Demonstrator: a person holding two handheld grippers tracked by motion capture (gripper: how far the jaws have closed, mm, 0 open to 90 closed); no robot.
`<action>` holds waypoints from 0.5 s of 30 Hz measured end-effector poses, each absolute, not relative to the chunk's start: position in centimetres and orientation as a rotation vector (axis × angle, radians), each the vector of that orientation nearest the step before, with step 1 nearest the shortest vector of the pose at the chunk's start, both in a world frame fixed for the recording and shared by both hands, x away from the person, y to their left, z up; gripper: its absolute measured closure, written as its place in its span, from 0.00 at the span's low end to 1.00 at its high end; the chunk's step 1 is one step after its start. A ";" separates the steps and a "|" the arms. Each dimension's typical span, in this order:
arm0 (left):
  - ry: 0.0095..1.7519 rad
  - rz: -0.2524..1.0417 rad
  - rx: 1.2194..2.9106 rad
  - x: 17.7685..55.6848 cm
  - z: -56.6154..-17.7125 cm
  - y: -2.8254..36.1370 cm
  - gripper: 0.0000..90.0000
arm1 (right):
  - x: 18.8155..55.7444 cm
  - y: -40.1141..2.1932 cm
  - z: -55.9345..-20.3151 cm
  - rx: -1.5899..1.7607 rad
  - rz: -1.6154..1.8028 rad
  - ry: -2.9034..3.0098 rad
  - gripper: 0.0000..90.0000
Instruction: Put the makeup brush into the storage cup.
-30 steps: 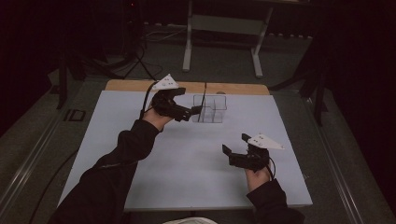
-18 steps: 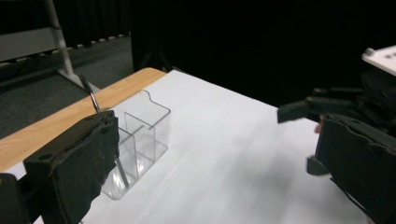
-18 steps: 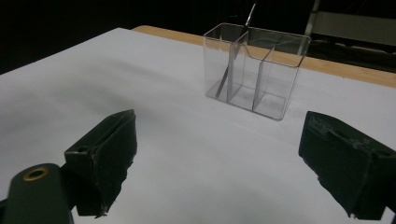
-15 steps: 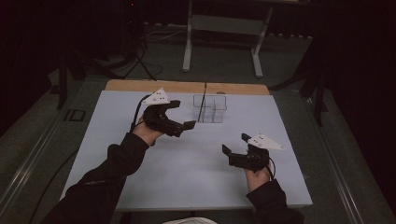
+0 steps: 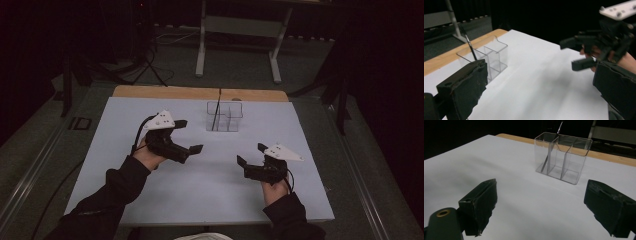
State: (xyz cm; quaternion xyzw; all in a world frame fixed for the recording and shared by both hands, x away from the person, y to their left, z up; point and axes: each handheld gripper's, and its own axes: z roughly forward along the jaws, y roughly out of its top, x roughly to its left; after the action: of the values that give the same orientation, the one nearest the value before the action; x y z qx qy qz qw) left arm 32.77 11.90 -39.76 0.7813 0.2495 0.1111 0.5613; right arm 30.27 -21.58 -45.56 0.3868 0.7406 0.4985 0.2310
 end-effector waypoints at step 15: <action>0.555 0.285 1.830 29.7 -42.2 13.5 0.01 | 30.3 -21.5 -45.6 1.064 1.366 2.040 0.13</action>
State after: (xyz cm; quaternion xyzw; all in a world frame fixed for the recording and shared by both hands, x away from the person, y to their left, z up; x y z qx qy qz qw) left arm 29.74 13.54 -42.19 0.7788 0.2364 0.1215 0.5682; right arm 30.30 -21.48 -45.62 0.3870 0.7419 0.4966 0.2307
